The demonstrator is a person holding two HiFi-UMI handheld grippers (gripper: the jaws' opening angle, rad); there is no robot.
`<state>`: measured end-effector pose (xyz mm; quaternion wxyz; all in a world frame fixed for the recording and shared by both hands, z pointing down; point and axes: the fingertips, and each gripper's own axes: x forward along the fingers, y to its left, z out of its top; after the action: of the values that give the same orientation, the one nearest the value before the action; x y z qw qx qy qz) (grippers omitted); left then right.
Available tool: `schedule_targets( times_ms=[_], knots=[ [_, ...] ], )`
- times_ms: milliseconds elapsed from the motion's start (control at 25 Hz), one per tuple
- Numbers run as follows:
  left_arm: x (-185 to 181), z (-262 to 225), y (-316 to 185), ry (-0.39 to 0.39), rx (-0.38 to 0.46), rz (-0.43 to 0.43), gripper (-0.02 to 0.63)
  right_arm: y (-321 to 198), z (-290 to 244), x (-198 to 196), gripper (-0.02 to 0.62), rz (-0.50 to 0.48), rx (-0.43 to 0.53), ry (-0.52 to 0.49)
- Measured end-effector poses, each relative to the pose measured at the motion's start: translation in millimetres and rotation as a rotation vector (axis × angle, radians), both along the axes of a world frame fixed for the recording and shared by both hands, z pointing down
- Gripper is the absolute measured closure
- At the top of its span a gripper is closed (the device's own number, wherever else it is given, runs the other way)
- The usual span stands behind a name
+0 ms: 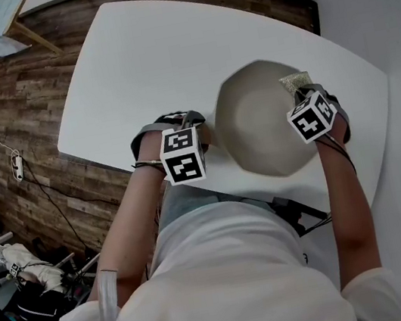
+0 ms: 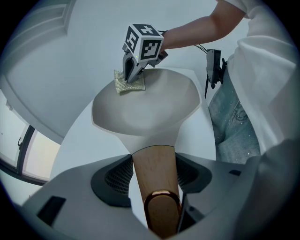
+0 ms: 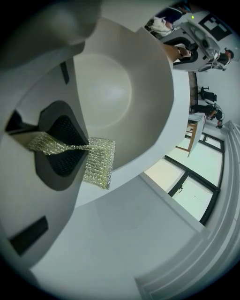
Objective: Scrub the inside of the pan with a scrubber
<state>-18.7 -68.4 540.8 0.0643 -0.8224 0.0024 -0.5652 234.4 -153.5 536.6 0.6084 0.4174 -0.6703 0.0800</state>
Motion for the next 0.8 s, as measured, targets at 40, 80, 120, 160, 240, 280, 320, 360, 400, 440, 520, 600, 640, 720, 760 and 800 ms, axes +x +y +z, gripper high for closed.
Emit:
schedule_targets(
  times_ms=[40,80,120,160,240,280,320,360,400,440,520,600,640,720,760,800],
  knots=[
    [0,0,0,0.000,-0.001,-0.001,0.337,3,0,1,0.557,-0.006,-0.012,0.006],
    [-1,-1,0,0.000,-0.002,-0.002,0.337,5,-1,2,0.557,-0.013,-0.024,0.013],
    [-1,-1,0,0.000,-0.003,-0.003,0.337,8,-1,3,0.557,-0.021,-0.036,0.020],
    [-2,-1,-1,-0.001,-0.003,-0.003,0.337,10,0,3,0.557,-0.029,-0.049,0.027],
    [-3,-1,-2,-0.002,-0.003,-0.005,0.337,14,1,4,0.557,-0.044,-0.075,0.038],
    [-3,-1,-2,-0.002,-0.003,-0.006,0.337,17,2,5,0.557,-0.050,-0.089,0.042],
    [-3,0,-1,-0.003,-0.002,-0.007,0.337,20,4,6,0.557,-0.055,-0.103,0.046],
    [-3,1,-1,-0.003,-0.002,-0.008,0.337,23,5,7,0.557,-0.061,-0.116,0.050],
    [-2,2,0,-0.004,-0.002,-0.009,0.337,25,6,9,0.557,-0.066,-0.126,0.052],
    [-2,2,0,-0.004,-0.002,-0.009,0.337,28,6,10,0.557,-0.072,-0.136,0.053],
    [-2,3,1,-0.006,-0.003,-0.012,0.337,32,7,10,0.557,-0.084,-0.160,0.048],
    [-3,1,0,-0.007,-0.003,-0.015,0.337,37,6,8,0.557,-0.092,-0.191,0.038],
    [-4,0,-1,-0.007,-0.003,-0.017,0.339,39,6,7,0.557,-0.098,-0.207,0.035],
    [-4,-2,-1,-0.007,-0.004,-0.021,0.339,44,7,5,0.557,-0.110,-0.237,0.034],
    [-5,-2,-1,-0.006,-0.004,-0.023,0.339,47,7,5,0.557,-0.115,-0.252,0.034],
    [-5,-3,-1,-0.005,-0.004,-0.025,0.339,50,8,4,0.557,-0.118,-0.267,0.032]
  ],
)
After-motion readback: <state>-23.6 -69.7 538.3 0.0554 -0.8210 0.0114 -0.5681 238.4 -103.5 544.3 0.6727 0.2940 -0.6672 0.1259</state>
